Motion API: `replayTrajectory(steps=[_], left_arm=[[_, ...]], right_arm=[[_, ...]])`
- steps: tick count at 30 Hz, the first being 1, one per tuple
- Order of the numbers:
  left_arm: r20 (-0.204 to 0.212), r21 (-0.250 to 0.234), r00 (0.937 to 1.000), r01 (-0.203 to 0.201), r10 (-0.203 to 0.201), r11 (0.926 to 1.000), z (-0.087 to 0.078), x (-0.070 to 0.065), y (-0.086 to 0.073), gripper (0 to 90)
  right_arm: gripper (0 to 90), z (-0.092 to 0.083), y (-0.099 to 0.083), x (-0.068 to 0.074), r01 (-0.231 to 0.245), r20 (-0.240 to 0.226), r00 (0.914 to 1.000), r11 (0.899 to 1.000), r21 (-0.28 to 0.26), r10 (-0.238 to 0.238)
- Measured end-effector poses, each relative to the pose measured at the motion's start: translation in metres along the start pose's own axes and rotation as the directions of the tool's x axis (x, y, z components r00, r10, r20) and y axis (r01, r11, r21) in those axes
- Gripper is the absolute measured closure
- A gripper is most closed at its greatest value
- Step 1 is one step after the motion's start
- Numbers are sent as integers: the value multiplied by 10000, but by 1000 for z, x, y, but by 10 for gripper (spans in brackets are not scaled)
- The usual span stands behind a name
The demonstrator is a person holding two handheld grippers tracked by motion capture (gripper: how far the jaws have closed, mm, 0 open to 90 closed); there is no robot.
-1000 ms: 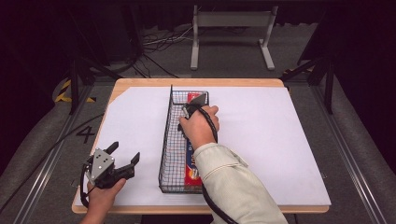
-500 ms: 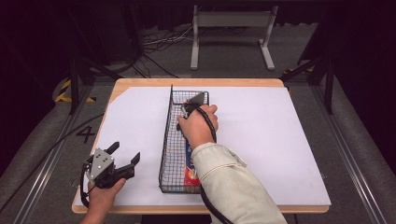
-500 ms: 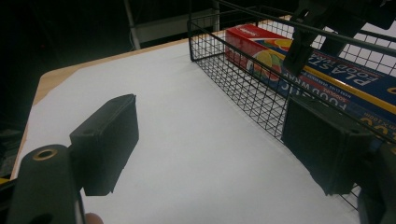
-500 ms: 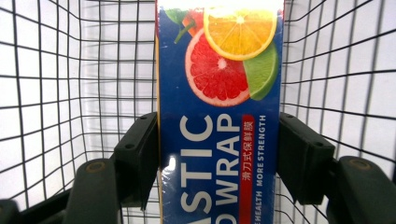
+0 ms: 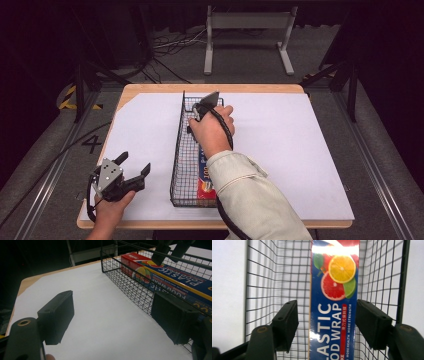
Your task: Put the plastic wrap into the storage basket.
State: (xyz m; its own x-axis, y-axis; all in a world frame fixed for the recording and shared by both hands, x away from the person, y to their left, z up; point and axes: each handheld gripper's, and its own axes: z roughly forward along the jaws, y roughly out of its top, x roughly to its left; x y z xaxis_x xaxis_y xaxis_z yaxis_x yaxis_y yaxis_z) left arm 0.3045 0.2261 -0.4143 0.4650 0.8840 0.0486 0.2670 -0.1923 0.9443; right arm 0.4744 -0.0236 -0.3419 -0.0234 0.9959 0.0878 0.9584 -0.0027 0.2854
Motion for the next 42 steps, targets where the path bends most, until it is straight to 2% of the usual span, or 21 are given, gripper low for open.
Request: replayTrajectory(steps=[7, 13, 18, 25, 29, 31, 35, 38, 42], left_arm=[[-57, -42, 10000, 3, -3, 10000, 0, 1, 0, 193], [-48, 45, 10000, -18, 18, 10000, 1, 1, 0, 193], [-58, 34, 10000, -24, 24, 10000, 2, 1, -1, 194], [-72, 28, 10000, 45, -45, 10000, 1, 1, -1, 194], [-69, 80, 10000, 26, -25, 10000, 2, 1, -1, 194], [-69, 78, 10000, 29, -29, 10000, 2, 1, -1, 194], [-69, 185, 10000, -19, 20, 9998, 4, 1, -2, 194], [-65, 192, 10000, -10, 12, 9998, 3, 1, -2, 194], [-7, 296, 10000, 40, -40, 9996, 4, 2, -2, 194]], right_arm=[[335, -16, -1, -3, 234, -604, 9978, 9972, -717, -277], [334, -31, -4, -12, 575, -1024, 9921, 9880, -1432, -726], [334, -37, -6, -16, 501, -1357, 9882, 9867, -1547, -714], [328, -47, -13, -19, 876, -1500, 9815, 9761, -1991, -1187], [327, -52, -22, -25, 1163, -1652, 9740, 9677, -2235, -1552], [327, -53, -24, -26, 1195, -1667, 9731, 9673, -2238, -1588], [326, -58, -33, -32, 1411, -1824, 9653, 9610, -2378, -1869], [316, -62, -40, -41, 1509, -1849, 9622, 9566, -2492, -1999], [312, -64, -43, -58, 1433, -1919, 9625, 9601, -2401, -1916]])
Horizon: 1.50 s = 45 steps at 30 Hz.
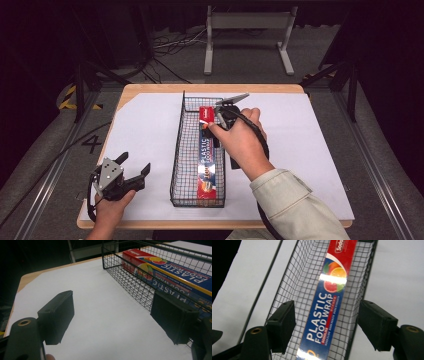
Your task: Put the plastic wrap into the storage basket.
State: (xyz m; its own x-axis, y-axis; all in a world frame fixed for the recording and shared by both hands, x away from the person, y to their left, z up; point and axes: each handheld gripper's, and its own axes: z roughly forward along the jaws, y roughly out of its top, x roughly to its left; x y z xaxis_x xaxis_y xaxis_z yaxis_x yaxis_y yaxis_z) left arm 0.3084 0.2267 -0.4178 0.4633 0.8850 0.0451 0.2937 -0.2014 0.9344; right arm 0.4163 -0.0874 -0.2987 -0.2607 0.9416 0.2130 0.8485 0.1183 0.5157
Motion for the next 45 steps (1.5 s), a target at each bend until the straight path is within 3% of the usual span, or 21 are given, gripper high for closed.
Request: replayTrajectory(steps=[8, 22, 28, 32, 35, 37, 39, 40, 42, 43, 44, 45], left_arm=[[-4, 88, 10000, 24, -24, 10000, 1, 1, -1, 194], [-19, 119, 10000, 81, -81, 9999, 2, 2, -1, 194], [-28, 123, 9999, 101, -101, 9999, 1, 3, -1, 194], [-96, 100, 9999, -27, 28, 9999, 1, 2, -2, 194], [-98, 108, 9999, -60, 61, 9999, 1, 1, -1, 194], [-100, 155, 9999, -82, 84, 9998, 2, 1, -2, 194], [-157, 186, 9998, -96, 99, 9998, 3, 2, -3, 194], [-157, 186, 9998, -96, 99, 9998, 3, 2, -3, 194], [-175, 222, 9998, -45, 49, 9997, 3, 2, -3, 194], [-183, 226, 9998, -56, 60, 9997, 4, 3, -3, 194], [-180, 234, 9998, -48, 53, 9997, 4, 3, -4, 194], [-177, 243, 9998, -38, 43, 9997, 4, 3, -4, 194]], right_arm=[[311, -14, -8, -27, 50, -240, 9997, 9996, -292, -57], [291, -31, -14, -61, 90, -338, 9994, 9983, -571, -109], [265, -37, -17, -77, 727, -445, 9960, 9917, -1060, -778], [252, -44, -23, -87, 1521, -300, 9867, 9726, -1759, -1598], [250, -47, -28, -96, 1731, -469, 9811, 9605, -2178, -1875], [239, -47, -32, -103, 2095, -501, 9722, 9448, -2518, -2289], [217, -46, -38, -110, 2853, -519, 9485, 9137, -2894, -3126], [217, -46, -38, -110, 2853, -519, 9485, 9137, -2894, -3126], [217, -45, -41, -115, 3228, -367, 9360, 8954, -3068, -3500], [215, -43, -45, -118, 3591, -231, 9218, 8750, -3248, -3869], [214, -42, -46, -120, 3710, -203, 9163, 8668, -3332, -4000], [214, -42, -46, -120, 3710, -203, 9163, 8668, -3332, -4000]])
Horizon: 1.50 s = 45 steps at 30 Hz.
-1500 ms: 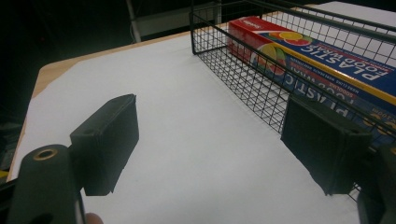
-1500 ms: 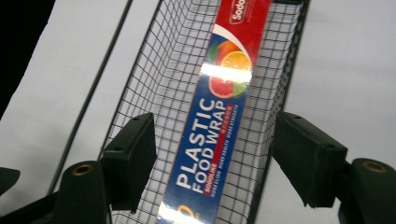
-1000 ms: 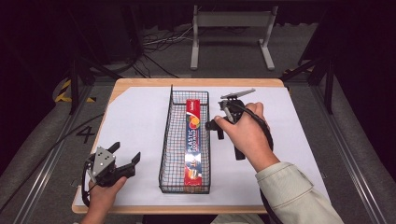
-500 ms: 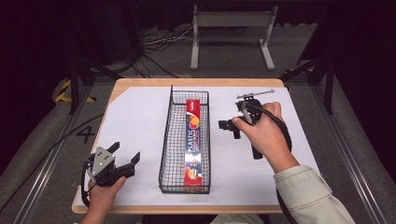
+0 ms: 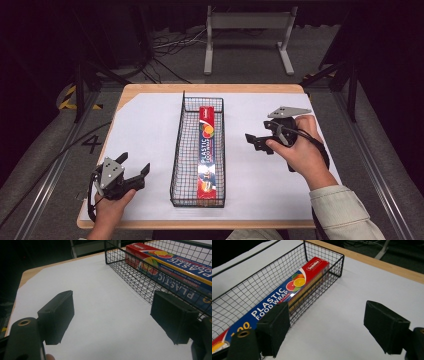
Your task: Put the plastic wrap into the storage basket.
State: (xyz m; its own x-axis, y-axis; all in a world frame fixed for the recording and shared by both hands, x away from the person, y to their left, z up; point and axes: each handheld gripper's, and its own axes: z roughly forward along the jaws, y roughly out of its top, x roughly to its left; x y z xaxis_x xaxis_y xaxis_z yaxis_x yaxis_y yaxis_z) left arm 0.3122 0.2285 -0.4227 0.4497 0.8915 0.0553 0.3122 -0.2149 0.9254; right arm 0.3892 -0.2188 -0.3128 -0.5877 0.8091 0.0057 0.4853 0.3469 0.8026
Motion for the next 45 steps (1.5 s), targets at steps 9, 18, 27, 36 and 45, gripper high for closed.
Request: replayTrajectory(steps=[9, 18, 27, 36, 45], left_arm=[[197, 50, 9994, 296, -297, 9996, 2, 3, -2, 194], [133, 124, 9998, -168, 166, 9998, 4, 0, -3, 193], [755, 111, 9971, 124, -132, 9999, 8, 4, -7, 189], [1079, 121, 9935, 351, -362, 9993, 10, 8, -10, 188], [1227, 295, 9900, 667, -698, 9973, 14, 12, -14, 188]], right_arm=[[199, 15, -27, -11, 600, -183, 9980, 9966, -569, -612], [184, 21, -53, -29, 594, -223, 9978, 9934, -986, -619], [170, 14, -77, -43, 483, -133, 9986, 9899, -1332, -506], [166, 15, -103, -50, 243, -98, 9996, 9873, -1567, -262], [165, 17, -130, -52, -178, 17, 9998, 9802, -1971, 185]])
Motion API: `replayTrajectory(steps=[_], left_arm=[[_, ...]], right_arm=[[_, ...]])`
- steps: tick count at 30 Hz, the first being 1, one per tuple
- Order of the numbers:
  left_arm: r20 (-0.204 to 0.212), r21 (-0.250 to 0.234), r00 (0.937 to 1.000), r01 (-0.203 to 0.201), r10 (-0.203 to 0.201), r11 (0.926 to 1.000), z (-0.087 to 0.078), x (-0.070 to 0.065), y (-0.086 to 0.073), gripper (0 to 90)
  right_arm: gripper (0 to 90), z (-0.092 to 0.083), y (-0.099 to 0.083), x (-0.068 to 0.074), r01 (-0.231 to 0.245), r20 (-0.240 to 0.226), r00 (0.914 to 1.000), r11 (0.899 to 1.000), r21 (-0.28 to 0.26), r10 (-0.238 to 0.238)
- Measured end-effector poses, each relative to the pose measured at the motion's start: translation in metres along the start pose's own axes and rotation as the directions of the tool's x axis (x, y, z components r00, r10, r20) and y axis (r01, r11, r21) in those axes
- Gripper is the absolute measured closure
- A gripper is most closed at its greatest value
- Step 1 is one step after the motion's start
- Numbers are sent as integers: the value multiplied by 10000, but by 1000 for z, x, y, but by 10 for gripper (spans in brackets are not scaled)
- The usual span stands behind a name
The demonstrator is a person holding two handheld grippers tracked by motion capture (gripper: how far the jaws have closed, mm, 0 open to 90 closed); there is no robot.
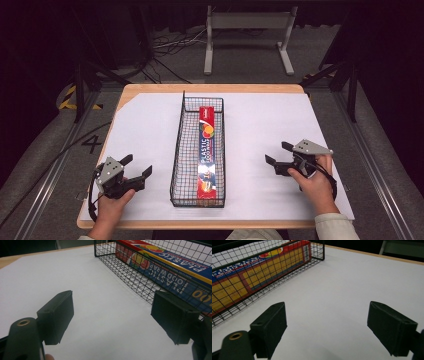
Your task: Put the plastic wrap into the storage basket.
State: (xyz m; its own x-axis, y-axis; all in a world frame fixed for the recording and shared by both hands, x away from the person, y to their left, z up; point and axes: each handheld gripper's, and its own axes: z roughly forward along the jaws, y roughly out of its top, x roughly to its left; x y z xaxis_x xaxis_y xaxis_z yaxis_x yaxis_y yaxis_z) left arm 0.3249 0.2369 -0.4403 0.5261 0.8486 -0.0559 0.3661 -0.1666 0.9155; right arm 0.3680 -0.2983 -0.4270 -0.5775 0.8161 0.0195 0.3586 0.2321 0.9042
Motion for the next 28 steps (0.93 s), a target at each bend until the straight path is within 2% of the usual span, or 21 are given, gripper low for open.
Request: replayTrajectory(steps=[6, 13, 20, 28], left_arm=[[158, -24, 9999, 51, -50, 10000, 2, 2, -2, 188], [324, -2, 9984, 465, -464, 9989, 4, 7, -5, 188], [338, 20, 9987, 391, -391, 9992, 4, 7, -6, 186], [317, -61, 9990, 312, -310, 9995, 2, 6, -6, 187]], right_arm=[[157, -5, -11, 0, 129, 44, 9999, 9999, 22, -129], [154, -10, -18, -5, 277, 112, 9995, 9992, 300, -281], [145, -15, -21, -7, 86, 141, 9999, 9999, 146, -88], [145, -18, -20, -8, 109, 127, 9999, 9999, 48, -109]])
